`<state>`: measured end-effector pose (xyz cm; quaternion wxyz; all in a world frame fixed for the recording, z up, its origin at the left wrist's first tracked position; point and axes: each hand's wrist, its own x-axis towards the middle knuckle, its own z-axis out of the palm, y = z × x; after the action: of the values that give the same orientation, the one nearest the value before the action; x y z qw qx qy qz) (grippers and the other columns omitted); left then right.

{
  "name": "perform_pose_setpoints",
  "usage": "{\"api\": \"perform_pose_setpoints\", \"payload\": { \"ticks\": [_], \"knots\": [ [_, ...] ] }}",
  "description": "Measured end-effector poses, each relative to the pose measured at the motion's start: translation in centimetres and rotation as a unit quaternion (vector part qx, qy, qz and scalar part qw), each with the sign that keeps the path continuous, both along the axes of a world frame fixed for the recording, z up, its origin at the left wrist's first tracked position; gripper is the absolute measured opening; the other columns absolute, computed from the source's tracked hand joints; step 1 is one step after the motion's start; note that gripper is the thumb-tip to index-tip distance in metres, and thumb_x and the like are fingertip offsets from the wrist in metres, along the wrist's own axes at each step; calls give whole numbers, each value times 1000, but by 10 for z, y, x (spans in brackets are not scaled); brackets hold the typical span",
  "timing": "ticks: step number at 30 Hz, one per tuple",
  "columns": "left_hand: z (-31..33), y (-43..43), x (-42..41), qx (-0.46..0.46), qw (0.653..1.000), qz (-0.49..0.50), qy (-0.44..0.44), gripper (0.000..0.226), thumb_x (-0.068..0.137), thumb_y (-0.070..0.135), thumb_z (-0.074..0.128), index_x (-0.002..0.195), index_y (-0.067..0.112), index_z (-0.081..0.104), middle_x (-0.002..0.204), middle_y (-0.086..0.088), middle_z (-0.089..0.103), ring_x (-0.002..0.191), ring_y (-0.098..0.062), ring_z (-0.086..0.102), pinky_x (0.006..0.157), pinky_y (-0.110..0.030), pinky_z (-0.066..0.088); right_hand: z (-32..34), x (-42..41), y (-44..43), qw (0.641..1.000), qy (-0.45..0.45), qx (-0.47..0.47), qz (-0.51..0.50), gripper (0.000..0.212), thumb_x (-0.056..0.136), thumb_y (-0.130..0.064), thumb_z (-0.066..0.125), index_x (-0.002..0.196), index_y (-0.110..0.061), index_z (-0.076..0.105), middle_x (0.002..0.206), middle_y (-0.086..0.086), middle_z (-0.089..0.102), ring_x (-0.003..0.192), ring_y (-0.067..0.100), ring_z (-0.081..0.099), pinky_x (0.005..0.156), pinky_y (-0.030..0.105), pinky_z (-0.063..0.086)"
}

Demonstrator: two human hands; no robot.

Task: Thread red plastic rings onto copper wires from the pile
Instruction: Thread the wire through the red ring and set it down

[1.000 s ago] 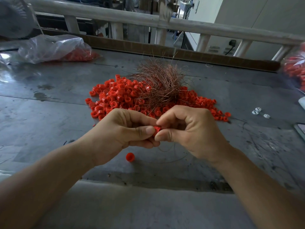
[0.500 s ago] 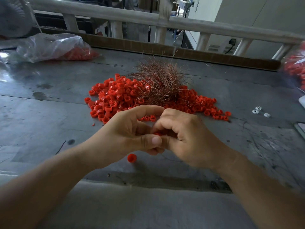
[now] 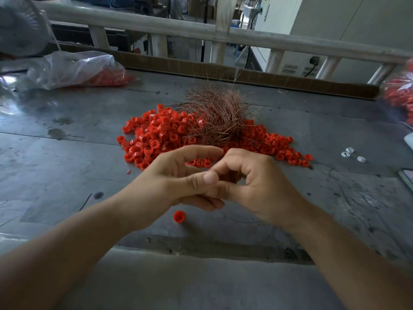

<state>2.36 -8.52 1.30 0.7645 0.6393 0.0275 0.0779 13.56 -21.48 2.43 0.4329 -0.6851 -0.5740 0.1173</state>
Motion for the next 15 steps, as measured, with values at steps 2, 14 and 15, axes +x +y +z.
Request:
{"api": "perform_pose_setpoints", "payload": {
  "ticks": [2,14,15],
  "knots": [
    [1,5,0,-44,999,8,-12,54,57,31,83,105,15,66,76,-12,70,66,-23,69,56,-24,55,3,2,-1,998,62,-8,-4,28,58,-45,70,84,-34,62,76,-11,58,72,2,57,67,14,46],
    [-1,18,1,-130,989,9,-65,40,58,12,76,98,9,71,80,-14,71,69,-21,70,59,-22,56,3,6,-3,995,-18,-94,-29,5,78,-16,70,82,-19,70,72,-16,60,70,-6,56,64,8,42],
    [0,18,1,-129,990,5,-63,39,59,12,77,97,9,71,80,-14,71,69,-22,70,58,-23,56,3,5,-3,995,-26,-89,-33,5,78,-15,70,79,-19,69,72,-16,59,70,-4,56,64,8,41]
  ]
}}
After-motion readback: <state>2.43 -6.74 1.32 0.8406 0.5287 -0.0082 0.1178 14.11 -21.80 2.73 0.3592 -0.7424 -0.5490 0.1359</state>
